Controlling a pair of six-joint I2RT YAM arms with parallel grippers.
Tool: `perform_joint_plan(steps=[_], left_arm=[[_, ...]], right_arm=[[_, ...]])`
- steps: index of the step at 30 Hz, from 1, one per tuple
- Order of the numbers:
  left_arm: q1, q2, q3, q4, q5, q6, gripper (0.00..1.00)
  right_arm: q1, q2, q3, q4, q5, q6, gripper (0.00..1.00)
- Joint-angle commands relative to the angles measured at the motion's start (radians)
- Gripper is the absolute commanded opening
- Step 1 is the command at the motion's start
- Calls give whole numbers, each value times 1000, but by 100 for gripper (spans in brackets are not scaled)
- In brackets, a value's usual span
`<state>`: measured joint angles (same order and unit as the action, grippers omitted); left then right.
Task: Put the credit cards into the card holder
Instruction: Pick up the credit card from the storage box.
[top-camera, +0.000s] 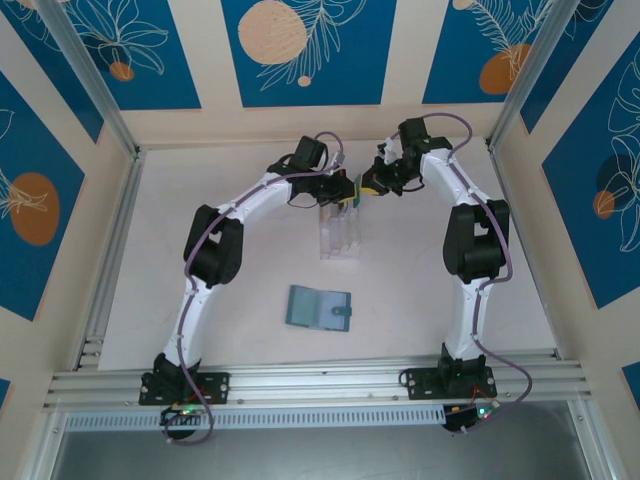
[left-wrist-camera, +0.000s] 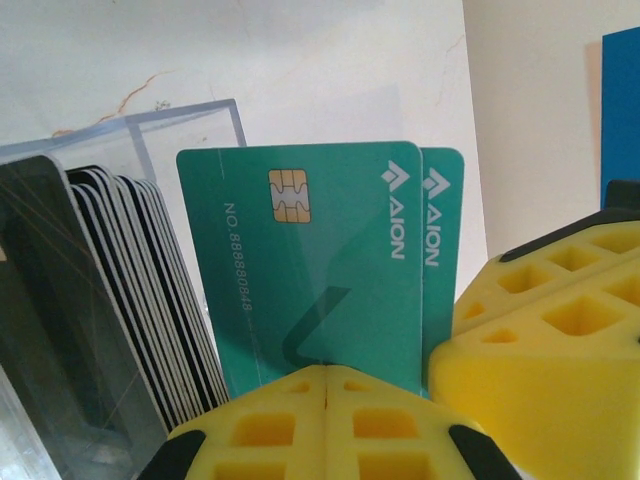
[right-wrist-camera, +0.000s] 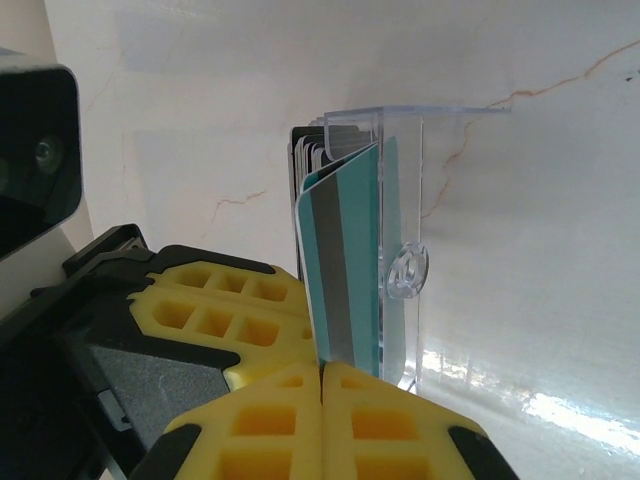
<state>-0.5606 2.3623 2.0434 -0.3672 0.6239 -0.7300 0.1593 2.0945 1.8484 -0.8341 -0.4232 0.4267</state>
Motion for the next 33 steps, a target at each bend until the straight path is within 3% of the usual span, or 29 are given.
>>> perform_joint_plan(steps=[1, 33], left_arm=[[-8, 45, 16, -49, -27, 21, 3], [16, -154, -91, 0, 7, 14, 6]], right_arm=[[4, -74, -9, -5, -64, 3, 0], [14, -123, 3, -74, 193, -6, 0]])
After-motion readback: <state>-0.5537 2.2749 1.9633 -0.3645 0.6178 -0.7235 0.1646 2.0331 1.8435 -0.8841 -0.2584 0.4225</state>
